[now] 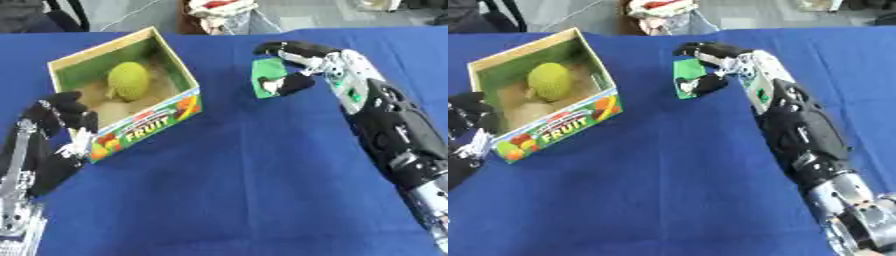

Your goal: Pick up objects on the table and place them in the box.

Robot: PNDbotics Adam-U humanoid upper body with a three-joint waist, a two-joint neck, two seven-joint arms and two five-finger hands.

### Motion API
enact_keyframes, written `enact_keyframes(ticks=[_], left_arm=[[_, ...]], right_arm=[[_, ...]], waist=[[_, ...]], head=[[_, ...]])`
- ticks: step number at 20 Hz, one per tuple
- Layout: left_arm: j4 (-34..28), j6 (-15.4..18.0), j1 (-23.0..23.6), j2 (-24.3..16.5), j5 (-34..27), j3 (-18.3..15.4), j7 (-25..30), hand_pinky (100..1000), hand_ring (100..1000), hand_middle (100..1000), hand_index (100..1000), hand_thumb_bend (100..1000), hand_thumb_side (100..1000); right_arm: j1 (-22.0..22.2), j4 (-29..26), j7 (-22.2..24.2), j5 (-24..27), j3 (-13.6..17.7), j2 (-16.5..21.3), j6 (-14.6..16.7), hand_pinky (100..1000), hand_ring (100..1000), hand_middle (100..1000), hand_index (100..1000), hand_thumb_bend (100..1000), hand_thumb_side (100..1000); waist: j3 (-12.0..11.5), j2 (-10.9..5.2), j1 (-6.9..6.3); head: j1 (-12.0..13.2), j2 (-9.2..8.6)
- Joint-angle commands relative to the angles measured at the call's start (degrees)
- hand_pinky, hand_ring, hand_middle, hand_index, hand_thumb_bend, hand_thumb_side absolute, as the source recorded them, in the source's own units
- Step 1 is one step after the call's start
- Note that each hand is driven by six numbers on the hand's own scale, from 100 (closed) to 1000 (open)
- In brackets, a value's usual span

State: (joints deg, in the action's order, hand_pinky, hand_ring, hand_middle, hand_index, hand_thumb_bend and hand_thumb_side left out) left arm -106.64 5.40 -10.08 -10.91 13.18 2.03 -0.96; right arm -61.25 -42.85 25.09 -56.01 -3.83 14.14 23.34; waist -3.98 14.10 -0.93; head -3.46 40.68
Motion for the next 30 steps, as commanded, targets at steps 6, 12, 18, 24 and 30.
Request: enact_keyframes(ticks=[6,12,18,24,30], left_arm=[[-0.6,0.1,-0.6,-0.2,-0.2,0.2,0.3,564,579,564,761,289,434],[-0.6,0.1,-0.6,-0.2,-0.2,0.2,0.3,564,580,564,761,288,434],[-0.6,0.1,-0.7,-0.2,-0.2,0.1,0.3,564,580,563,761,288,434],[-0.7,0.1,-0.7,-0.2,-0.3,0.1,0.3,565,580,563,761,287,434],[-0.7,0.2,-0.8,-0.3,-0.3,0.3,0.4,565,580,563,761,286,434]], right_arm=[[-1.6,3.1,-0.3,-3.7,1.2,-0.5,-1.2,903,1000,994,1000,100,570],[-1.5,3.7,-1.0,-4.7,1.4,-0.7,-1.0,801,905,927,963,100,344],[-1.4,2.7,-4.0,-4.7,1.2,-0.7,-0.8,570,701,684,791,100,100],[-2.1,-1.0,-7.9,-1.6,0.2,-0.7,0.8,501,634,572,697,100,100],[-4.7,-6.5,-5.9,3.5,-2.4,-1.7,3.2,510,642,576,701,100,100]], waist=[[-0.3,-0.90,0.01],[-0.2,-0.92,-0.01],[-0.3,-0.90,0.01],[-0.5,-0.98,0.15],[-1.2,-1.05,0.35]], head=[[-0.7,-0.90],[-0.9,-0.95],[-1.0,-1.04],[-1.0,-1.08],[-1.0,-1.21]])
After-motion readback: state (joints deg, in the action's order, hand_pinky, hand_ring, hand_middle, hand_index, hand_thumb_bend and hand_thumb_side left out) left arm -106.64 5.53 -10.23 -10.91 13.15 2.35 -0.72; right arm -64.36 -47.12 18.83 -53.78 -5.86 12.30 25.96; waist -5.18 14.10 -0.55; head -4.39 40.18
